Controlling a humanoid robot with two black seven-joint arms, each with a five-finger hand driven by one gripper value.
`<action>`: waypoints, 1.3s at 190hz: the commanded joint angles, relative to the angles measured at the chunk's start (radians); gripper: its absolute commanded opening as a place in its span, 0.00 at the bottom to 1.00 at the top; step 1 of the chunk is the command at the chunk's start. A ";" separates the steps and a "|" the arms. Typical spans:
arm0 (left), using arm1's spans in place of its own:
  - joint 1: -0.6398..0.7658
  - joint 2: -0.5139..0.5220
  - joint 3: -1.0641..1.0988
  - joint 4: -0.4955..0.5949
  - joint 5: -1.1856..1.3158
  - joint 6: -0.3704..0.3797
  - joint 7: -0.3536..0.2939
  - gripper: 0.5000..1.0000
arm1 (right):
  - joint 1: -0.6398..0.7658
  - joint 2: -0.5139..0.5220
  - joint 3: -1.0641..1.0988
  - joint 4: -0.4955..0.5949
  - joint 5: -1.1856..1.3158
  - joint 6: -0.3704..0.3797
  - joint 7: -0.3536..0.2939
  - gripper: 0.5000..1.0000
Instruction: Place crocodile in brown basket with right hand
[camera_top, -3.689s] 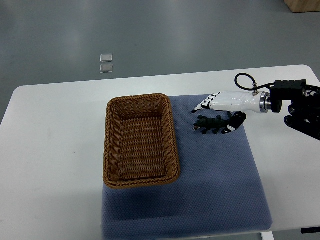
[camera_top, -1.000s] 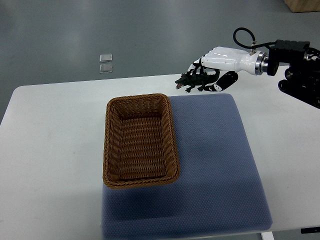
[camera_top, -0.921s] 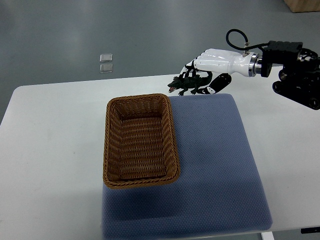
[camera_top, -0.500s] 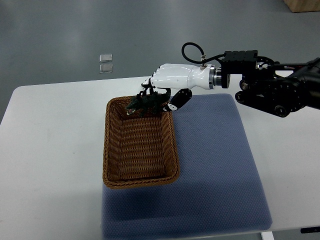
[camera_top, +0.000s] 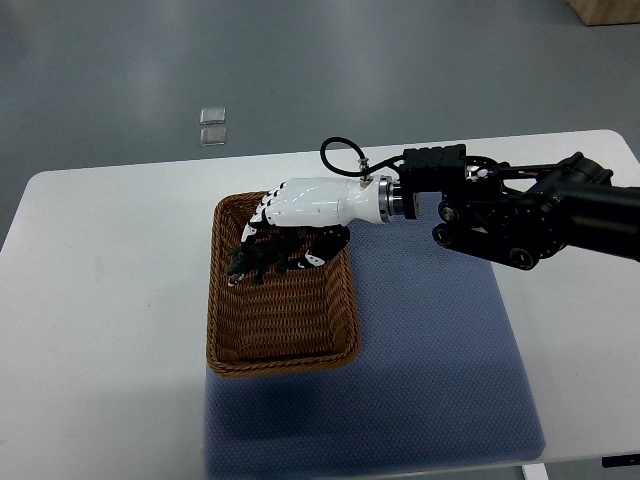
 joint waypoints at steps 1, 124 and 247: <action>-0.003 0.000 0.000 0.000 0.000 0.001 0.001 1.00 | -0.003 -0.009 0.000 -0.010 0.001 -0.001 0.000 0.70; -0.003 0.000 0.000 0.000 0.000 -0.001 -0.001 1.00 | -0.141 -0.164 0.324 -0.083 0.394 0.123 0.000 0.79; -0.003 0.000 -0.001 -0.002 0.000 -0.001 -0.001 1.00 | -0.354 -0.265 0.505 -0.116 1.113 0.149 -0.209 0.80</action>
